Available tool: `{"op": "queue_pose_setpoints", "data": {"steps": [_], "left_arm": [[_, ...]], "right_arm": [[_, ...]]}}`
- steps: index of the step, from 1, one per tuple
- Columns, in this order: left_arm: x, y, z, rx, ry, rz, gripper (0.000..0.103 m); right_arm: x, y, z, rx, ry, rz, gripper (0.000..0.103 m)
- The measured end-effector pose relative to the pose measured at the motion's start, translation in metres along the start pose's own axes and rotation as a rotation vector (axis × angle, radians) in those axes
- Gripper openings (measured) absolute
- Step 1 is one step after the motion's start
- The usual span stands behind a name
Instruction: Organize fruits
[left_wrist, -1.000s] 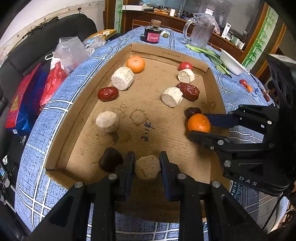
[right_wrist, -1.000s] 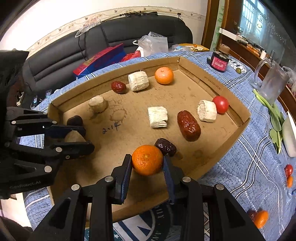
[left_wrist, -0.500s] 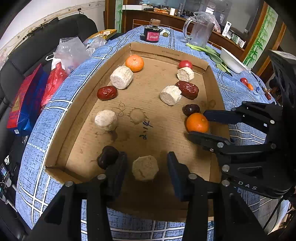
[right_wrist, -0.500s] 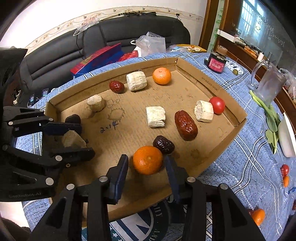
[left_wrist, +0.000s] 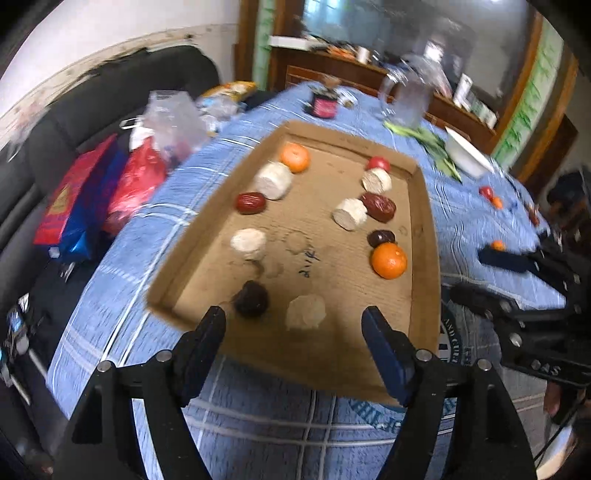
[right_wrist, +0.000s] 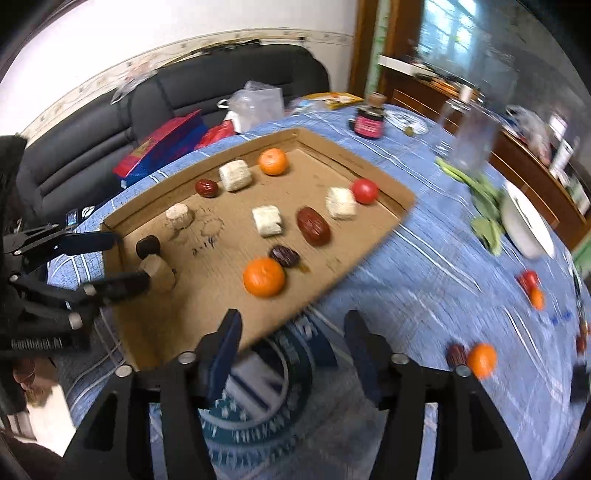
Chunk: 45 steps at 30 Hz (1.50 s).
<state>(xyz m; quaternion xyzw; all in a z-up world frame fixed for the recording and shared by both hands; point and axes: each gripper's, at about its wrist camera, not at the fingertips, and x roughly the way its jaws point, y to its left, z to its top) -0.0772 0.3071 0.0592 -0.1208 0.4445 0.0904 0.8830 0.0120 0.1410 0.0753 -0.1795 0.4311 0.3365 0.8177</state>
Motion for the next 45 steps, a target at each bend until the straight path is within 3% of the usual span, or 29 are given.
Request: {"op": "queue_pose_setpoints", "data": {"steps": [5,11,14,16,23,27,30,33,45], "left_arm": [[-0.024,-0.001,-0.025,-0.116,-0.037,0.076,0.076],[-0.039,-0.02,-0.054,-0.169,-0.033,0.117,0.076],[-0.043,-0.029,-0.066,-0.174,0.006,0.139,0.086],[-0.046,-0.032,-0.075,-0.191,0.011,0.141,0.086],[-0.054,-0.039,-0.093,-0.192,0.02,0.182,0.088],[-0.061,-0.047,-0.093,-0.142,0.005,0.285,0.089],[-0.058,-0.049,-0.09,-0.124,0.051,0.296,0.088],[-0.06,-0.052,-0.092,-0.104,0.038,0.34,0.088],[-0.061,-0.059,-0.095,-0.102,0.035,0.29,0.088]], "right_arm": [[-0.02,-0.004,-0.022,0.069,0.025,-0.015,0.085],[-0.032,-0.002,-0.047,0.082,0.065,-0.043,0.087],[-0.043,0.003,-0.054,0.05,0.038,-0.071,0.095],[-0.048,0.009,-0.058,0.004,0.023,-0.109,0.096],[-0.05,0.02,-0.07,-0.05,0.026,-0.093,0.096],[-0.051,0.021,-0.073,-0.058,0.028,-0.091,0.096],[-0.051,0.017,-0.075,-0.042,0.034,-0.088,0.096],[-0.051,0.014,-0.075,-0.024,0.04,-0.082,0.096],[-0.051,0.011,-0.076,-0.017,0.044,-0.092,0.096]]}}
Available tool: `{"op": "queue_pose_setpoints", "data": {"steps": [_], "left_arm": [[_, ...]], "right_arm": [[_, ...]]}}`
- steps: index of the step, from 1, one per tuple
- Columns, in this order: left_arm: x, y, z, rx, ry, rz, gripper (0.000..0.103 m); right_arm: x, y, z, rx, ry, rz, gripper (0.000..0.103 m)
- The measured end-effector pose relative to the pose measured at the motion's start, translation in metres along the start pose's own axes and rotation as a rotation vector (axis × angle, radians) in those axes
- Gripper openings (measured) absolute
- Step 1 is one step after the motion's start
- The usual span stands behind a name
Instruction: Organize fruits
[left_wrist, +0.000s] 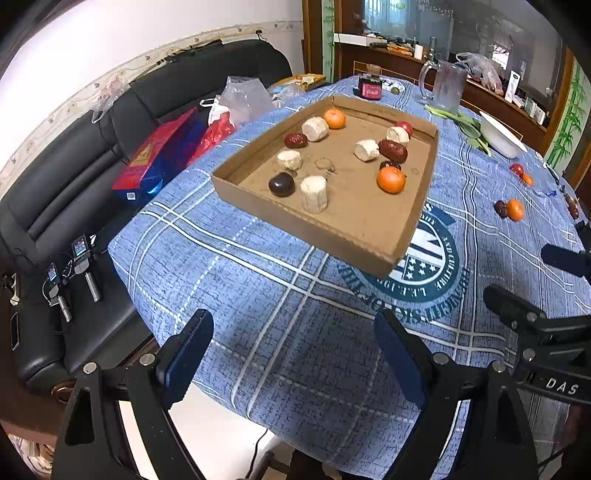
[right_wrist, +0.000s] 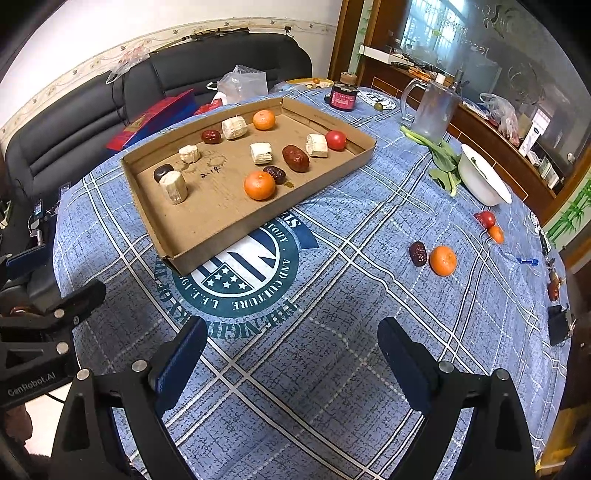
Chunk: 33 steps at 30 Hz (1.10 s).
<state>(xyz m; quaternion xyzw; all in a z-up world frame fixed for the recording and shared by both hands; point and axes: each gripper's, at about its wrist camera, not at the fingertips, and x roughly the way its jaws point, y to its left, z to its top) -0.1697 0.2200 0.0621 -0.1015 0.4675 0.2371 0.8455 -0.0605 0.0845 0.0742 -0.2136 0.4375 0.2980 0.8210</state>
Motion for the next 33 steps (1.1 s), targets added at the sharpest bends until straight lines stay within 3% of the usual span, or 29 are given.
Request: {"op": "queue_pose_setpoints", "data": {"steps": [7,33], "left_arm": [[0.004,0.002,-0.004,0.006,0.031,-0.008,0.088],[0.012,0.02,-0.001,-0.056,0.03,-0.01,0.088]], "right_arm": [[0.002,-0.003,0.001,0.006,0.004,-0.006,0.096],[0.003,-0.003,0.003,-0.007,0.009,-0.008,0.096]]}}
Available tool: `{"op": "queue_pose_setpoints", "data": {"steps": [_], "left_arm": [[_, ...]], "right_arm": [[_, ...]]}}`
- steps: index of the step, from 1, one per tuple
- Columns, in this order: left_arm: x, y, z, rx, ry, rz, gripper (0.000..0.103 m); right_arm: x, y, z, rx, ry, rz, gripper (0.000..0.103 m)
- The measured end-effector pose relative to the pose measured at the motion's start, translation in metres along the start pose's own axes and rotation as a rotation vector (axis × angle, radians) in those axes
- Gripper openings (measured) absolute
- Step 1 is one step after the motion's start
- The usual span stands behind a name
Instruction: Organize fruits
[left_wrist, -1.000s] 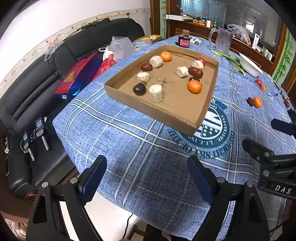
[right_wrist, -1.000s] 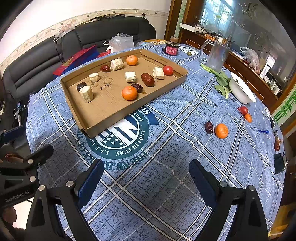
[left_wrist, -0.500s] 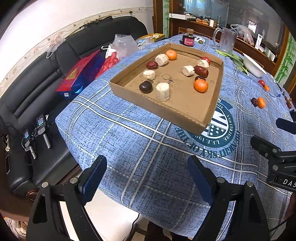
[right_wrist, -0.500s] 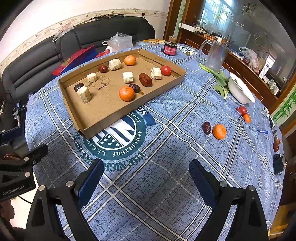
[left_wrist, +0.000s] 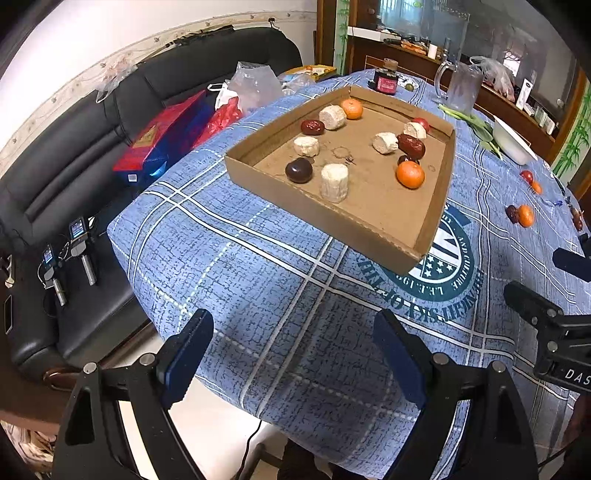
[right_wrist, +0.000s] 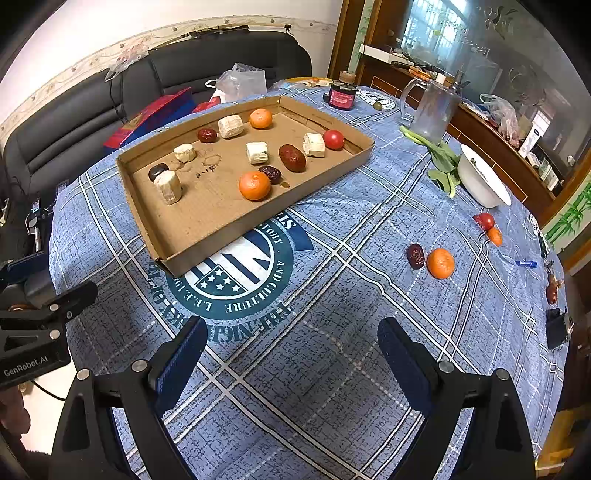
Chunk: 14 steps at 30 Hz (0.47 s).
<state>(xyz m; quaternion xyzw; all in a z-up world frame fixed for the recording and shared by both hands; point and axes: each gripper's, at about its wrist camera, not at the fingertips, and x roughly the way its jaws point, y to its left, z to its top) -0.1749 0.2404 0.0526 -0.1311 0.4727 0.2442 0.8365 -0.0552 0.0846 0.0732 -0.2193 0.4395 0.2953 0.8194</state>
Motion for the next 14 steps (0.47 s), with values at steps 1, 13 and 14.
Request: {"op": "queue_pose_setpoints", "data": {"steps": [1,13,14], "left_arm": [[-0.0002,-0.0001,0.0002,0.0,-0.002,-0.001,0.088],[0.004,-0.0038,0.0049,0.008,0.026,-0.033,0.089],[0.0042,-0.0039,0.005,0.011,0.027,-0.032,0.089]], "right_arm": [[0.0003,0.0,0.0003,0.001,0.001,0.0,0.096],[0.0038,-0.0006,0.0017,0.001,0.008,0.005,0.096],[0.0041,-0.0006,0.0017,0.001,0.009,0.005,0.096]]}}
